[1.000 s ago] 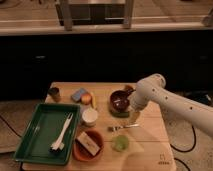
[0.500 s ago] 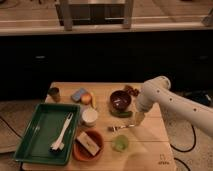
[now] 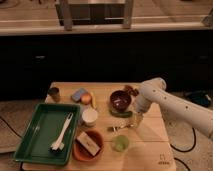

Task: Place pepper in paper cup

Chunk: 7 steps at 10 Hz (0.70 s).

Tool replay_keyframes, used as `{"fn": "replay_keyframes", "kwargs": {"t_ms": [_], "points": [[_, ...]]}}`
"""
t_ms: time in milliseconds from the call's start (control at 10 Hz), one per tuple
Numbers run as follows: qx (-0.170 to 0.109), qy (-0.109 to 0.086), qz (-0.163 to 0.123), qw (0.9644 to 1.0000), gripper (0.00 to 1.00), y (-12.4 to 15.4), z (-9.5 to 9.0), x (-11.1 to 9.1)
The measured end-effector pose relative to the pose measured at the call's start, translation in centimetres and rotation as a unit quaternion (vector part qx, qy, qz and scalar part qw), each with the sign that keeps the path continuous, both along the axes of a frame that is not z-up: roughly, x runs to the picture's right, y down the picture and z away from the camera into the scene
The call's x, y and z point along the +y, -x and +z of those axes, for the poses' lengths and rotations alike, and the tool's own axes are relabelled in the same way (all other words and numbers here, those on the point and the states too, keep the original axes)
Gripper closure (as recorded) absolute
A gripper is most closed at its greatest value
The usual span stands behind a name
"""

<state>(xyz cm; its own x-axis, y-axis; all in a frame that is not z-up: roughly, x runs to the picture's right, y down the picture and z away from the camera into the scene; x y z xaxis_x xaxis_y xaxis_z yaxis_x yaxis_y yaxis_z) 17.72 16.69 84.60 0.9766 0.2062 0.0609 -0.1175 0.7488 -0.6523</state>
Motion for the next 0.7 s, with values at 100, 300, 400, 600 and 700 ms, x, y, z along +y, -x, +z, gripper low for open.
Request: {"fn": "replay_keyframes", "kwargs": {"t_ms": [100,300,400,600,700], "points": [[-0.003,0.007,-0.004,1.0000,0.20,0.4,0.3,0.2],[-0.014,0.016,-0.012,0.9997,0.20,1.4,1.0,0.4],[-0.020,0.020,-0.018,0.9995,0.20,2.0,1.2,0.5],[-0.034,0.022,-0.029,0.9988,0.20,3.7,1.7,0.4],[-0.040,0.025,-0.036,0.9982,0.22,4.3,1.7,0.5]]}}
